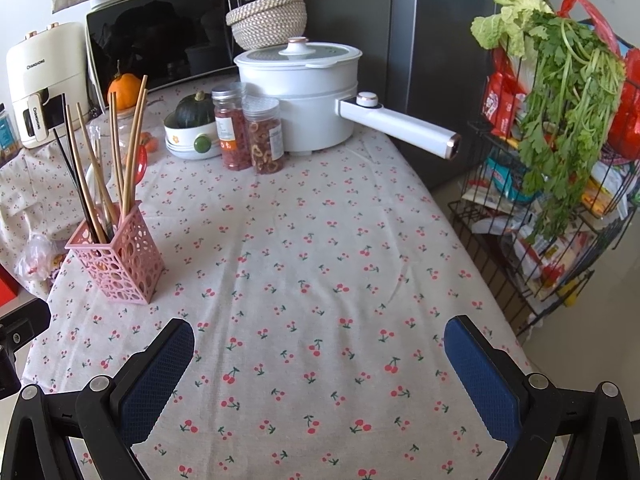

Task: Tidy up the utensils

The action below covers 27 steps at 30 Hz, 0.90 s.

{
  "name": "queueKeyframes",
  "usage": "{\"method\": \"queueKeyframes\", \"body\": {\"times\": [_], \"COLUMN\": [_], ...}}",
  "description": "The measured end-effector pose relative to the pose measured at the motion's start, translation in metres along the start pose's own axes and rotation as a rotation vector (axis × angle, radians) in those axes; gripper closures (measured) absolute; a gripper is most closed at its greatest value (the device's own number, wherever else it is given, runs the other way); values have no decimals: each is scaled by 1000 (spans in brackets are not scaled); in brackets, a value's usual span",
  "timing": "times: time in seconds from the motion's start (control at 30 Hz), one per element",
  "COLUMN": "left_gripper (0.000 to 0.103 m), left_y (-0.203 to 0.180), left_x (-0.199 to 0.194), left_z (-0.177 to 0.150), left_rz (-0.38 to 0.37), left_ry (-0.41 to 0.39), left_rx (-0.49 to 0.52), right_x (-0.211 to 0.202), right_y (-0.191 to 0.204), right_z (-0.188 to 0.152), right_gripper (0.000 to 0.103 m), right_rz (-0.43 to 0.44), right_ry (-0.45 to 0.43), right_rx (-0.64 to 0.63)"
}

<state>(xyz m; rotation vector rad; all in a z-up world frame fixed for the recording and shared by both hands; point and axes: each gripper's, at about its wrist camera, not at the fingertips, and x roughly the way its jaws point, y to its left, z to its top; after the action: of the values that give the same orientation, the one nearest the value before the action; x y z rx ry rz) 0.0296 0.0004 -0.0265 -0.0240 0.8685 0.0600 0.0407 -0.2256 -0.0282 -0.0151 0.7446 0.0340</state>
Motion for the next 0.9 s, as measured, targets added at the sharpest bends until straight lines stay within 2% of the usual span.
{"method": "queueKeyframes", "body": {"times": [0.9], "left_gripper": [0], "left_y": [-2], "left_x": [1], "left_z": [-2], "left_rz": [9], "left_ry": [7], "left_rx": [5], "right_x": [3], "right_y": [2], "right_z": [-3], "right_gripper": [0], "right_rz": [4], "right_ry": [12], "right_rx": [2]}}
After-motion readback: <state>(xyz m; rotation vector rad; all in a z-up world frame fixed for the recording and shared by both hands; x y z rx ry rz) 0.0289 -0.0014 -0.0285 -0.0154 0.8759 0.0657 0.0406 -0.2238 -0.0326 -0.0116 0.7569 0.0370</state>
